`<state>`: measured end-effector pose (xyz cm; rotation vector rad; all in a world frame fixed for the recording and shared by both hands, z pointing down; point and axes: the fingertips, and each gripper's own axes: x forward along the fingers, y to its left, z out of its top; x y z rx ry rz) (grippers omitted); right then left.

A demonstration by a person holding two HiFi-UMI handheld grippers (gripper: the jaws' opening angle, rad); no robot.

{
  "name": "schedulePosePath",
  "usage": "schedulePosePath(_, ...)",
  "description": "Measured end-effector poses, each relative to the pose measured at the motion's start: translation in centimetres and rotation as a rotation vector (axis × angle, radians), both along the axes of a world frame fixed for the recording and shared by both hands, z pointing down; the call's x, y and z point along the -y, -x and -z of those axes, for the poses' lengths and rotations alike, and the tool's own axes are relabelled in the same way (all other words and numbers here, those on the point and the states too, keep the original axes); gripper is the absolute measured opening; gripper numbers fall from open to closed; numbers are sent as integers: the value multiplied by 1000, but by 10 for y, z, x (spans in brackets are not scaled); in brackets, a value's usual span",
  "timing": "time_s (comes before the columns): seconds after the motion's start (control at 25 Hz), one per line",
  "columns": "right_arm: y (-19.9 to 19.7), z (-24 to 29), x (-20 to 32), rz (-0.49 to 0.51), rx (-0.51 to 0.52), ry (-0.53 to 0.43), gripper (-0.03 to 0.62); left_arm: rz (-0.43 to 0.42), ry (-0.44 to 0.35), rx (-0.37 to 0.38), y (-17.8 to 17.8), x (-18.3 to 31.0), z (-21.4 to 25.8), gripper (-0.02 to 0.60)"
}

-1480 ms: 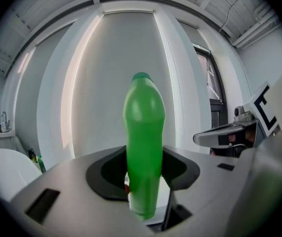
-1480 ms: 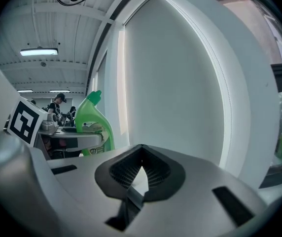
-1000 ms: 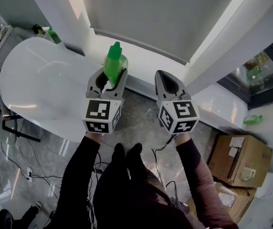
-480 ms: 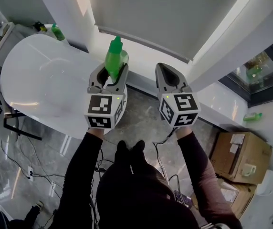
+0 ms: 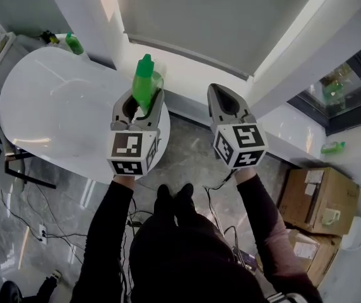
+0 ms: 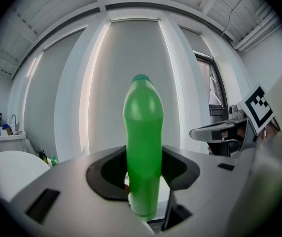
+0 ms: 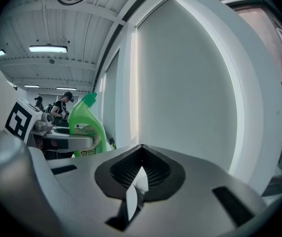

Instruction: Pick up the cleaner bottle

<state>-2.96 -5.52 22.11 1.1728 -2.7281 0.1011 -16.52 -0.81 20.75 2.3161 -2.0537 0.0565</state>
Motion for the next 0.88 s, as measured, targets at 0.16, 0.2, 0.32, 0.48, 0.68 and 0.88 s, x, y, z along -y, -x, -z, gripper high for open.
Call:
schedulePosePath(0.16,-4,-3,-5,-12,-1,11,0,-3,5,4,1,-10,-3,186)
schedulePosePath(0.2,-5,-4,-7,-14,0,13,0,-4,7,6,2,-12,-4,186)
schedulePosePath(0.32,-3,-6,-12,-13,1,16,1,-2,10,7,6,-19,-7,186)
schedulePosePath(0.48,2,-10,-18,-5,-1,21,0,2,10,14,12,-27,-8,186)
schedulePosePath(0.68,6,-15,-26,12,4,29,0,11,12,12,17,-34,-8,186)
schedulePosePath(0.88,9,-16,-32,25,-7,26,0,15,13,10,19,-40,-10,186)
